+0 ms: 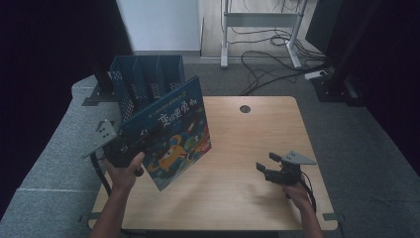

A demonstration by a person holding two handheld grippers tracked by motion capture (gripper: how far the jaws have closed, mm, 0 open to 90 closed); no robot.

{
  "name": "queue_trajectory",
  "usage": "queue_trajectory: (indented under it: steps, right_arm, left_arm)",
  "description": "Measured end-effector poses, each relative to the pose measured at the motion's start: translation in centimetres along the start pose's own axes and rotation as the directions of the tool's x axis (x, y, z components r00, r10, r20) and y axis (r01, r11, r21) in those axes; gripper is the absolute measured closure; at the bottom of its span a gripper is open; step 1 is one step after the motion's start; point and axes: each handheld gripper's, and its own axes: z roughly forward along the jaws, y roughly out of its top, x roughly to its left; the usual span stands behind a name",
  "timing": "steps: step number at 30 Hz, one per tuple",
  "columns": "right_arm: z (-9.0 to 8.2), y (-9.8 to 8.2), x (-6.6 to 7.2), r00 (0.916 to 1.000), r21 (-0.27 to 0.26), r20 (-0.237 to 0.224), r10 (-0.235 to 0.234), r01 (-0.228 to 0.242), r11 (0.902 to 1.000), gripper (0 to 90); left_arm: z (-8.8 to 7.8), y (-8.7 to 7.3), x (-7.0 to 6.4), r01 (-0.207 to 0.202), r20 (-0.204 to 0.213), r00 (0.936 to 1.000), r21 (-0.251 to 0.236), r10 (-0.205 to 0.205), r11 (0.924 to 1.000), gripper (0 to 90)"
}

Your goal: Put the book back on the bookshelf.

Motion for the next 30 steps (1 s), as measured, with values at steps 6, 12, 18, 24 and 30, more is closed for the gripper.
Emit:
queue_trajectory:
  steps: [6, 12, 18, 24, 30]
  right_arm:
    - [0.6, -0.3, 0.0, 1.0000, 0.022, 0.008, -0.001, 0.001, 0.9998, 24.4]
    - [1.0, -0.5, 0.1, 0.9999, 0.044, 0.012, -0.005, 0.005, 0.9990, 24.5]
    - [1.3, -0.6, 0.1, 0.9999, 0.052, 0.015, -0.003, 0.002, 0.9987, 24.8]
    - [1.3, -0.6, 0.0, 0.9998, 0.061, 0.018, -0.001, 0.000, 0.9981, 24.9]
    - [1.4, -0.8, 0.0, 0.9997, 0.069, 0.024, 0.002, -0.003, 0.9976, 24.9]
  left_arm:
    - [-0.5, 0.6, 0.6, -0.004, -0.022, 0.9998, -0.015, 0.004, 0.9999, 81.6]
    - [-0.8, 1.1, 1.3, -0.009, -0.043, 0.9990, -0.027, 0.008, 0.9996, 81.6]
    - [-1.1, 1.7, 2.1, -0.008, -0.077, 0.9970, -0.042, 0.005, 0.9991, 81.5]
    - [-1.4, 2.0, 2.8, -0.010, -0.108, 0.9941, -0.048, 0.005, 0.9988, 81.5]
    - [-1.8, 2.2, 3.3, -0.011, -0.132, 0.9912, -0.057, 0.003, 0.9983, 81.5]
